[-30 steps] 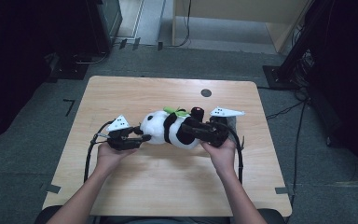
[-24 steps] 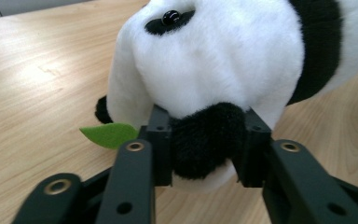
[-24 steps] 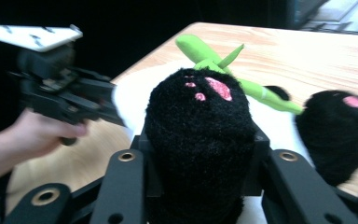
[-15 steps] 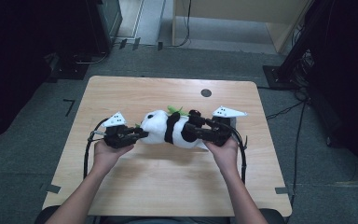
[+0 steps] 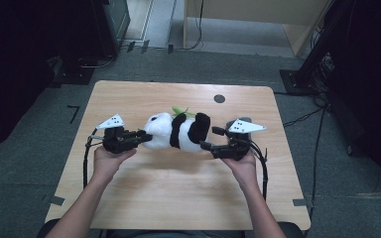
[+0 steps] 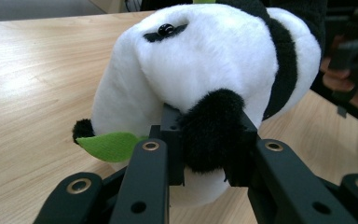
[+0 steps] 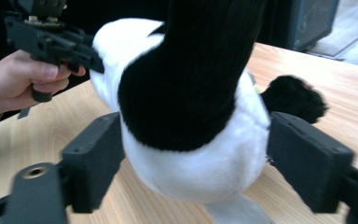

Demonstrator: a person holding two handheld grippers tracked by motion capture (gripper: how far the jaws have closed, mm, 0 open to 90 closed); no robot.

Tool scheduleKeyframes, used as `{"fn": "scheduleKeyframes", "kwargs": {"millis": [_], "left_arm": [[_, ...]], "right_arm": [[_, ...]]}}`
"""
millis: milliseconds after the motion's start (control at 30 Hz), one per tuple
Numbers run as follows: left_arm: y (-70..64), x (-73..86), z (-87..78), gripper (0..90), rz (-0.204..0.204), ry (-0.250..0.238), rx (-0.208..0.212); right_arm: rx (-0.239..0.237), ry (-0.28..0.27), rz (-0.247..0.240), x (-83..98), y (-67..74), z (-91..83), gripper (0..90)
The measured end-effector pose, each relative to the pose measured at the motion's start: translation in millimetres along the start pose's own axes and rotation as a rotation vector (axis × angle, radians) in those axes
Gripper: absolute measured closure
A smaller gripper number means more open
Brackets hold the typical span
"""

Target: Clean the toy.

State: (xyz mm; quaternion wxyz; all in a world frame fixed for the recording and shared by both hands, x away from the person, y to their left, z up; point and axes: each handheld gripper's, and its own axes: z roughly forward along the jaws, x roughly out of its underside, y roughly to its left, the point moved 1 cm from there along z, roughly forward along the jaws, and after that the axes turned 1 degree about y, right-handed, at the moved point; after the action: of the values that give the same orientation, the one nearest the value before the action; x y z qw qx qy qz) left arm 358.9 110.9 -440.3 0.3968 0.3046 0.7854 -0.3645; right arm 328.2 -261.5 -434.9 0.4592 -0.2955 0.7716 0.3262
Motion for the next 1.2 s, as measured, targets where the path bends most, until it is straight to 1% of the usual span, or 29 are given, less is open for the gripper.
{"fn": "scheduleKeyframes", "kwargs": {"millis": [33,67,100,167,200,267,300,333,433,467,500,567,600,633,667,700,733,767,833,867,900,933,967,1000,1067,1100,1167,1200], "left_arm": [[-0.5,-0.6,-0.6,74.4,-0.001,-0.004,-0.001],[-1.3,-1.2,-0.9,74.3,0.003,-0.005,0.002],[-2.8,-1.5,-0.8,74.2,0.009,-0.011,-0.001],[-5.9,-1.9,-0.1,74.2,0.025,-0.018,0.007],[-8.3,-2.3,0.9,74.2,0.024,-0.019,0.015],[-12.0,-2.7,3.3,74.2,0.026,-0.015,0.031],[-13.8,-2.6,4.3,74.2,0.022,-0.014,0.033],[-14.3,-2.4,4.7,74.2,0.025,-0.011,0.033],[-12.0,-1.8,4.3,74.2,0.003,-0.009,0.038],[-11.6,-1.7,4.3,74.2,-0.001,-0.009,0.037],[-11.4,-1.5,4.3,74.1,-0.003,-0.008,0.034],[-11.5,-0.8,4.7,74.0,-0.001,-0.005,0.024],[-11.1,-0.4,5.0,73.9,-0.004,0.000,0.024],[-10.2,0.0,5.6,73.6,-0.016,0.004,0.024],[-8.9,0.5,6.0,73.2,-0.031,0.007,0.026],[-8.6,1.0,6.8,72.9,-0.037,0.007,0.024],[-8.7,1.1,7.1,72.0,-0.034,0.007,0.016],[-9.1,1.0,7.4,71.1,-0.033,0.007,0.014],[-11.2,0.8,8.4,67.4,-0.003,0.012,-0.008],[-13.3,1.1,9.4,65.8,0.017,0.012,-0.022],[-14.0,1.4,10.1,61.7,0.037,0.013,-0.037],[-14.3,2.1,11.0,56.1,0.058,0.014,-0.052],[-13.4,3.0,11.7,51.6,0.067,0.013,-0.050],[-11.8,4.3,12.0,47.9,0.066,0.009,-0.040],[-9.0,5.8,11.2,41.9,0.079,0.002,-0.044],[-7.8,6.9,9.5,40.8,0.104,-0.017,-0.044],[-6.0,7.8,6.3,36.8,0.149,-0.033,-0.064],[-4.8,8.3,5.1,35.7,0.149,-0.032,-0.061]], "right_arm": [[-0.016,-0.012,0.003,2.6,0.5,2.7,16.1],[-0.029,-0.010,0.008,4.9,0.9,5.6,13.3],[-0.028,0.008,0.003,7.0,1.6,8.9,10.9],[-0.010,0.037,-0.009,10.1,2.7,14.9,2.0],[0.002,0.048,-0.017,11.2,3.1,18.6,0.7],[0.016,0.054,-0.019,12.6,3.8,24.3,0.2],[0.023,0.051,-0.023,12.9,4.5,26.9,0.0],[0.040,0.054,-0.023,13.2,5.3,29.1,0.0],[0.065,0.067,-0.017,14.9,5.6,35.5,0.0],[0.082,0.067,-0.023,15.2,6.6,38.1,0.0],[0.095,0.069,-0.040,15.2,7.8,40.6,0.0],[0.130,0.095,-0.073,15.3,10.3,45.2,3.1],[0.143,0.101,-0.085,15.7,11.4,45.9,7.1],[0.156,0.104,-0.088,16.0,11.8,45.6,10.4],[0.160,0.107,-0.090,15.8,12.2,45.1,15.1],[0.165,0.102,-0.102,15.4,13.0,44.0,20.4],[0.172,0.096,-0.109,14.7,13.6,42.4,25.2],[0.171,0.094,-0.105,13.7,13.9,40.9,30.2],[0.177,0.091,-0.104,12.3,15.0,37.9,39.9],[0.176,0.095,-0.099,11.9,15.7,37.2,42.2],[0.179,0.100,-0.103,11.2,16.2,36.1,45.1],[0.180,0.102,-0.096,10.6,15.8,35.1,46.6],[0.178,0.107,-0.084,9.9,14.9,34.1,47.9],[0.178,0.112,-0.074,9.5,13.9,33.0,48.5],[0.176,0.119,-0.050,8.9,11.3,30.9,49.1],[0.176,0.121,-0.042,8.5,10.2,30.1,49.2],[0.180,0.124,-0.027,7.4,8.0,28.1,49.6],[0.181,0.125,-0.017,6.7,6.7,26.8,49.8]]}}
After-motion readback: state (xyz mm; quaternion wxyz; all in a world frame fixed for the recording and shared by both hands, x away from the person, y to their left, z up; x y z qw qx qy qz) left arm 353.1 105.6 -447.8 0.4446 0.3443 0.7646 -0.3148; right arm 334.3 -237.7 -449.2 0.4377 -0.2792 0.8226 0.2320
